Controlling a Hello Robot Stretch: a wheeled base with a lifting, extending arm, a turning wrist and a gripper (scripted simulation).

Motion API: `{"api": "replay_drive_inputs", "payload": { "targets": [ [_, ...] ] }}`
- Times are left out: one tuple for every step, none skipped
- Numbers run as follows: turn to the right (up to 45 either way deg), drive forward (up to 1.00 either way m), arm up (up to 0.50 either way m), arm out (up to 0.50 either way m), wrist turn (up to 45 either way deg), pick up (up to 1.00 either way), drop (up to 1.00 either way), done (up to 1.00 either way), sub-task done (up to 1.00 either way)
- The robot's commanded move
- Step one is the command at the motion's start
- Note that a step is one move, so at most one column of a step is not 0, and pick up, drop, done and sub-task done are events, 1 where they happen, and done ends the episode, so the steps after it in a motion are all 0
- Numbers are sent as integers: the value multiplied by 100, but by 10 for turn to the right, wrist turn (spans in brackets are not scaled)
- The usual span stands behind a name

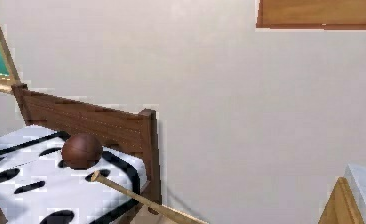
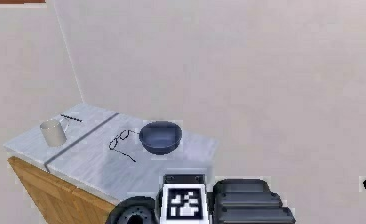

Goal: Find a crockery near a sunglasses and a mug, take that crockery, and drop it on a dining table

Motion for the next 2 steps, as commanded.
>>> {"api": "replay_drive_inputs", "payload": {
  "targets": [
    [0,0,0,32,0,0,0,0,0],
    [0,0,0,0,450,0,0,0,0]
  ]
}}
